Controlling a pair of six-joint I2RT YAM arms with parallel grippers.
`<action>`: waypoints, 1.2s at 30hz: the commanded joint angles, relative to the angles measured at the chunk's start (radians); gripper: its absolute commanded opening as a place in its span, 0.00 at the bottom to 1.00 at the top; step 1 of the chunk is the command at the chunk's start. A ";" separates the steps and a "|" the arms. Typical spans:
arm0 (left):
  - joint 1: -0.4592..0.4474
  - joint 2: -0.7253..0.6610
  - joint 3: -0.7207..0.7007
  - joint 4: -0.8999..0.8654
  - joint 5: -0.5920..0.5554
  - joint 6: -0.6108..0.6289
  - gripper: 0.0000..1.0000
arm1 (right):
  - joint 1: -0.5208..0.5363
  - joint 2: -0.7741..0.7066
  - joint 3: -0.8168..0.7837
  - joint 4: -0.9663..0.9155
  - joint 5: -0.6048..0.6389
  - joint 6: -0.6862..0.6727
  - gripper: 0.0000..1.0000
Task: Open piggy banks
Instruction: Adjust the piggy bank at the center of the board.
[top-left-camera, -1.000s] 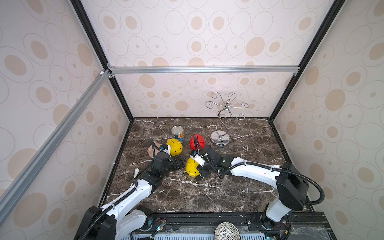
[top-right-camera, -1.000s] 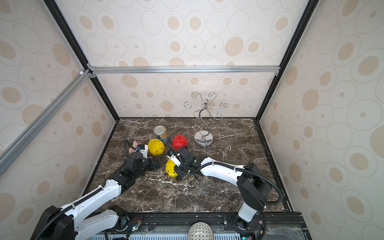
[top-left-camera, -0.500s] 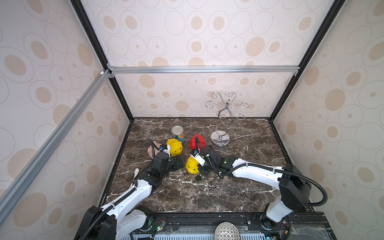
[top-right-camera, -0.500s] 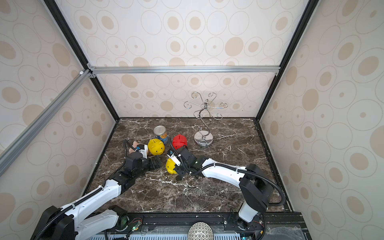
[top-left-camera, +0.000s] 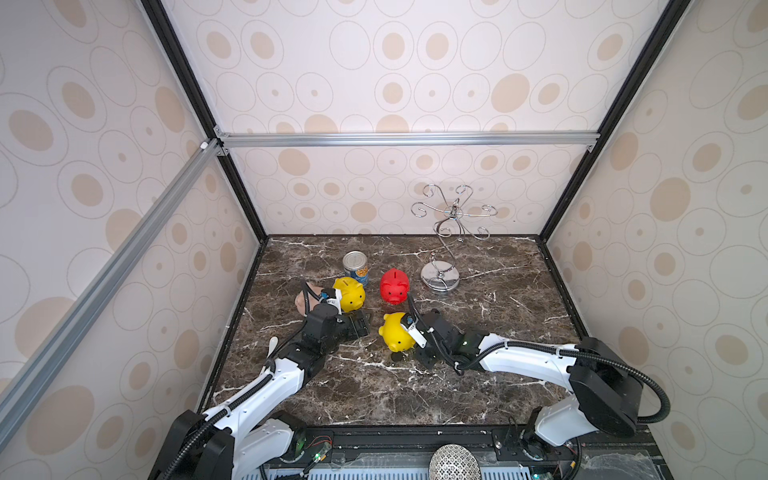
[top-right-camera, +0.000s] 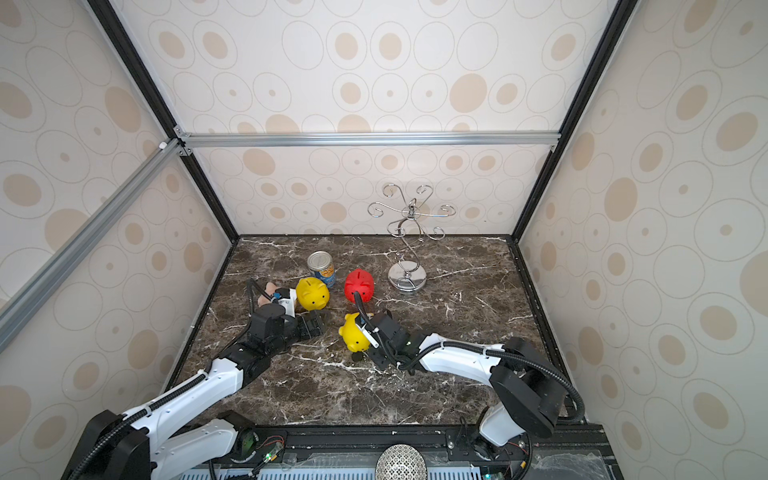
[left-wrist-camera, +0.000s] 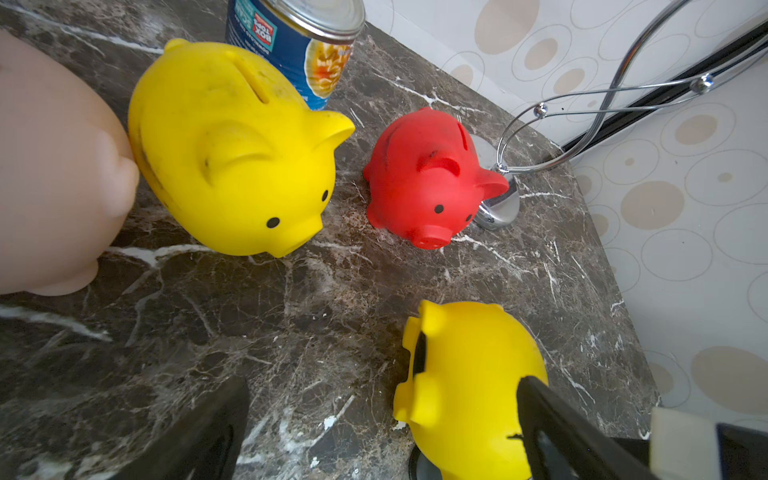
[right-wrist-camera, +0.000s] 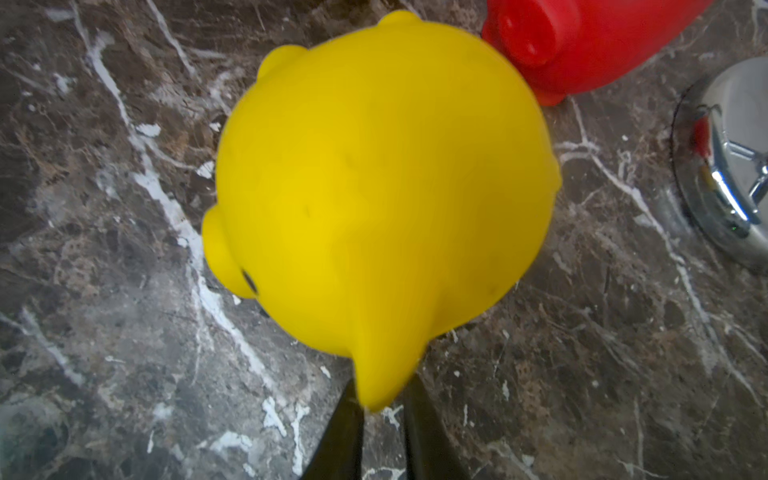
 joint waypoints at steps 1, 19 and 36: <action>0.006 -0.011 0.005 0.020 0.010 -0.005 1.00 | -0.033 -0.040 -0.013 0.019 0.019 0.026 0.22; -0.017 0.073 0.051 0.051 0.090 0.004 1.00 | -0.176 -0.035 0.011 0.010 -0.021 0.029 0.26; -0.141 0.262 0.233 -0.023 0.058 0.123 1.00 | -0.247 -0.102 0.061 -0.049 -0.145 0.214 0.49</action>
